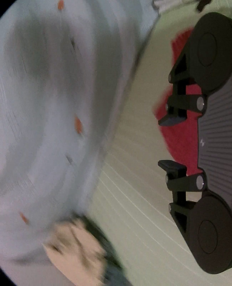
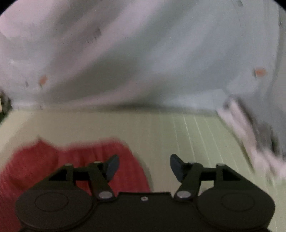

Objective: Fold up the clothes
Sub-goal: 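Lay the shorts flat on the mat and open both grippers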

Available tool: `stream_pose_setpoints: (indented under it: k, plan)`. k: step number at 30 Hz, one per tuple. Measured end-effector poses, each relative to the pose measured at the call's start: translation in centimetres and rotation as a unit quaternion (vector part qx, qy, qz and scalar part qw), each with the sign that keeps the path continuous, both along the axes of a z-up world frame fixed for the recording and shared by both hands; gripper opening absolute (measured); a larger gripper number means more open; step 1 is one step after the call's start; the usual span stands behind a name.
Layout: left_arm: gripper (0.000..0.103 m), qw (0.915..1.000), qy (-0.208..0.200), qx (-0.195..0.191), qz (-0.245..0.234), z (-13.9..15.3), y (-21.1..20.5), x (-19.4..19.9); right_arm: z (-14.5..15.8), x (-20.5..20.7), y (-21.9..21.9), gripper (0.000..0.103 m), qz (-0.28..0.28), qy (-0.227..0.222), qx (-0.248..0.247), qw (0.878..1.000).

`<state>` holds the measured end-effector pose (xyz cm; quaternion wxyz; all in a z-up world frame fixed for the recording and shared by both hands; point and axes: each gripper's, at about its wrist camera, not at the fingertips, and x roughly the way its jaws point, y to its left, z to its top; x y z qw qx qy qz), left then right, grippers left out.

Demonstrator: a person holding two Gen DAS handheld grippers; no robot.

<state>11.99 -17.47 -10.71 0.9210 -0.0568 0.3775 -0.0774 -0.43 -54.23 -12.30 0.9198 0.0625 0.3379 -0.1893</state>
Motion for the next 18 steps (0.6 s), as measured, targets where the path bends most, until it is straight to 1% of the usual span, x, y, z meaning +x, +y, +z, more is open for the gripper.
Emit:
stream_pose_setpoints:
  k: [2, 4, 5, 8, 10, 12, 13, 14, 15, 16, 18]
  plan:
    - [0.044, 0.9986, 0.037, 0.021, 0.032, -2.3, 2.5, -1.1, -2.1, -2.1, -0.2, 0.064, -0.012, 0.039, 0.005, 0.999]
    - [0.044, 0.9944, 0.076, 0.041, 0.061, -4.4, 4.6, -2.4, -4.2, -4.3, -0.3, 0.064, -0.025, 0.076, 0.009, 0.997]
    - [0.044, 0.9918, 0.093, 0.047, 0.074, -5.2, 5.6, -3.1, -4.7, -5.4, 0.0, 0.064, -0.033, 0.086, 0.011, 0.996]
    - [0.044, 0.9873, 0.119, 0.043, 0.096, -6.1, 7.4, -4.9, -5.1, -8.6, 0.4, 0.065, -0.063, 0.1, 0.019, 0.993]
    - [0.045, 0.9864, 0.126, 0.046, 0.096, -6.5, 7.6, -5.7, -5.3, -10.7, 0.7, 0.066, -0.083, 0.109, 0.025, 0.99]
    - [0.045, 0.9859, 0.131, 0.052, 0.089, -6.8, 7.6, -6.2, -5.4, -11.3, 0.8, 0.065, -0.083, 0.115, 0.035, 0.989]
    - [0.046, 0.9856, 0.135, 0.056, 0.085, -7.1, 7.5, -6.3, -5.5, -11.5, 0.9, 0.062, -0.081, 0.119, 0.039, 0.989]
    - [0.046, 0.9852, 0.139, 0.06, 0.081, -7.4, 7.4, -6.4, -5.5, -11.8, 1.0, 0.056, -0.079, 0.122, 0.043, 0.988]
    - [0.046, 0.985, 0.14, 0.064, 0.078, -7.6, 7.4, -6.4, -5.6, -12.1, 1.2, 0.053, -0.075, 0.125, 0.048, 0.988]
    - [0.048, 0.9852, 0.138, 0.069, 0.074, -7.6, 7.2, -6.4, -5.7, -12.6, 1.2, 0.05, -0.074, 0.122, 0.055, 0.988]
    - [0.051, 0.9855, 0.135, 0.077, 0.068, -7.7, 6.7, -6.0, -5.9, -13.4, 1.0, 0.042, -0.078, 0.112, 0.076, 0.988]
